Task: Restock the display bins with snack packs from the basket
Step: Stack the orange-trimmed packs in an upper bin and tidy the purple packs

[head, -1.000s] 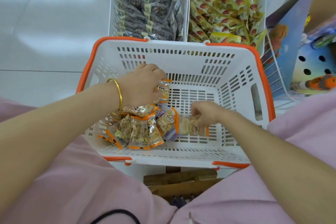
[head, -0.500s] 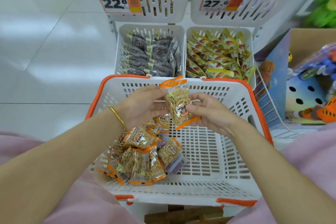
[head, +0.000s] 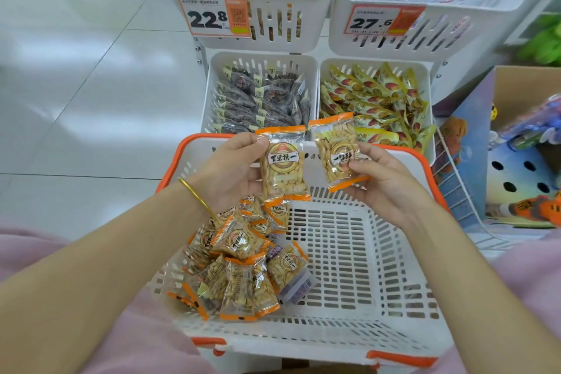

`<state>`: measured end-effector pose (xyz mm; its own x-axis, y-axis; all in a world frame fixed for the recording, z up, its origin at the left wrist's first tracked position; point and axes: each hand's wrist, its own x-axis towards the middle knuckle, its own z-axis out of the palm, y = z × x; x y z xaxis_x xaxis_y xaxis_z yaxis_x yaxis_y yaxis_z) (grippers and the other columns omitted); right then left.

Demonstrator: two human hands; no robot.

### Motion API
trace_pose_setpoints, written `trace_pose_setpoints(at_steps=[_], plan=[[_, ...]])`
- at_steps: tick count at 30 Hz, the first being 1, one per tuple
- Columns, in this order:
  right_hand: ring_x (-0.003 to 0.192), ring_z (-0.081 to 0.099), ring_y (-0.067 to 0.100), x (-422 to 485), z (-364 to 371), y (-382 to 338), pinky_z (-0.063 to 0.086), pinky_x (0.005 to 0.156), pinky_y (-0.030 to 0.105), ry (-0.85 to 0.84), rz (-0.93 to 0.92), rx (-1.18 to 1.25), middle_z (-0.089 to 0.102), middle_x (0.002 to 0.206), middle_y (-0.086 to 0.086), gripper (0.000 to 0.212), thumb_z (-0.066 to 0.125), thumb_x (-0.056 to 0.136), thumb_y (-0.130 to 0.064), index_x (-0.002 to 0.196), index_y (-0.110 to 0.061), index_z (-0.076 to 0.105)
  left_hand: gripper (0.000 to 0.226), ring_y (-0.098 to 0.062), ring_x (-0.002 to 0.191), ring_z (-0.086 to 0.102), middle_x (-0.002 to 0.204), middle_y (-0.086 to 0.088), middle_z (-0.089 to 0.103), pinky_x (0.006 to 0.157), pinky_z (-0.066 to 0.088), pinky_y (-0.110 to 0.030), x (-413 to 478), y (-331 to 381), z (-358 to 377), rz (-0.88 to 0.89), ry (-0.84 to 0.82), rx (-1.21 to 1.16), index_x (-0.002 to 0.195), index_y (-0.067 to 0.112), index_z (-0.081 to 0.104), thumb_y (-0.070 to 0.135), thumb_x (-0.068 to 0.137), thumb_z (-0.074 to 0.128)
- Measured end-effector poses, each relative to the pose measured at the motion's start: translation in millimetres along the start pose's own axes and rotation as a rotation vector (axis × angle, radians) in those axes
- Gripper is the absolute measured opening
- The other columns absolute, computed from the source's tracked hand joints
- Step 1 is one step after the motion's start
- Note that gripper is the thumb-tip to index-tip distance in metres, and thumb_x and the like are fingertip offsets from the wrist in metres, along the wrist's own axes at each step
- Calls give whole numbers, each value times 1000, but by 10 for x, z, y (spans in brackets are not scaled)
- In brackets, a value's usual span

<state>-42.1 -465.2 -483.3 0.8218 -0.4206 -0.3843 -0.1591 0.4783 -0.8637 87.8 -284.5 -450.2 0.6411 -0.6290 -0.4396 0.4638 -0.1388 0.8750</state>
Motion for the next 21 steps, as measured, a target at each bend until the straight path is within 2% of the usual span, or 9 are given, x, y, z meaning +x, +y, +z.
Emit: trace_pose_setpoints(at_steps=[2, 4, 6, 9, 12, 15, 17, 19, 21], plan=[[67, 64, 13, -23, 36, -33, 56, 65, 30, -39, -11, 22, 70, 79, 1, 32, 51, 87, 8, 102, -19, 60, 19, -19, 64, 65, 79, -6, 63, 57, 58, -31, 9, 4, -1, 8, 24, 37, 82, 12, 47, 18, 99, 44], [67, 65, 14, -28, 64, -47, 56, 59, 27, -9, -28, 11, 70, 80, 3, 28, 54, 85, 9, 99, -15, 57, 19, -19, 65, 64, 76, -4, 63, 62, 55, -33, 27, 13, -13, 21, 80, 97, 83, 12, 48, 19, 100, 43], [65, 65, 13, -31, 72, -55, 54, 56, 23, 37, -57, -14, 70, 78, 2, 22, 59, 84, 4, 98, -12, 58, 20, -19, 65, 61, 72, -3, 61, 62, 52, -33, 62, 26, -42, 36, 158, 153, 81, 13, 48, 19, 100, 43], [60, 63, 9, -42, 91, -51, 54, 55, 22, 13, -68, -41, 70, 70, 0, 8, 62, 84, -7, 91, -9, 65, 19, -19, 68, 60, 73, -3, 61, 65, 51, -33, 90, 45, -79, 50, 221, 220, 82, 15, 50, 20, 100, 43], [55, 63, 9, -49, 141, -33, 54, 55, 21, -13, -94, -131, 70, 66, 1, 8, 63, 84, -12, 81, -10, 70, 21, -17, 62, 55, 64, 0, 55, 64, 47, -31, 57, 44, -45, 48, 161, 293, 82, 14, 53, 20, 100, 44], [57, 61, 9, -79, 222, -31, 50, 57, 20, 7, -183, -305, 68, 65, -1, 13, 67, 83, -12, 72, -14, 73, 19, -14, 56, 47, 62, 0, 47, 62, 43, -30, 27, 12, 37, 57, 85, 350, 96, 10, 60, 22, 99, 46], [57, 57, 7, -101, 282, -39, 46, 55, 20, 21, -261, -405, 65, 63, -5, 14, 69, 82, -10, 70, -17, 72, 21, -12, 52, 47, 62, -1, 49, 63, 43, -31, 32, 0, 61, 51, 66, 383, 100, 10, 63, 23, 98, 46], [63, 53, 10, -114, 334, -55, 44, 59, 23, 51, -368, -512, 60, 73, -2, 18, 75, 77, -11, 66, -24, 69, 23, -19, 62, 53, 73, -10, 55, 73, 47, -38, 42, -1, 50, 36, 34, 408, 99, 10, 64, 26, 98, 48], [64, 46, 11, -115, 370, -72, 42, 60, 19, 82, -459, -577, 51, 85, 0, 22, 78, 73, -11, 66, -27, 64, 23, -27, 79, 52, 87, -16, 57, 86, 47, -52, 26, 16, 46, 17, -2, 426, 97, 14, 68, 27, 97, 50]])
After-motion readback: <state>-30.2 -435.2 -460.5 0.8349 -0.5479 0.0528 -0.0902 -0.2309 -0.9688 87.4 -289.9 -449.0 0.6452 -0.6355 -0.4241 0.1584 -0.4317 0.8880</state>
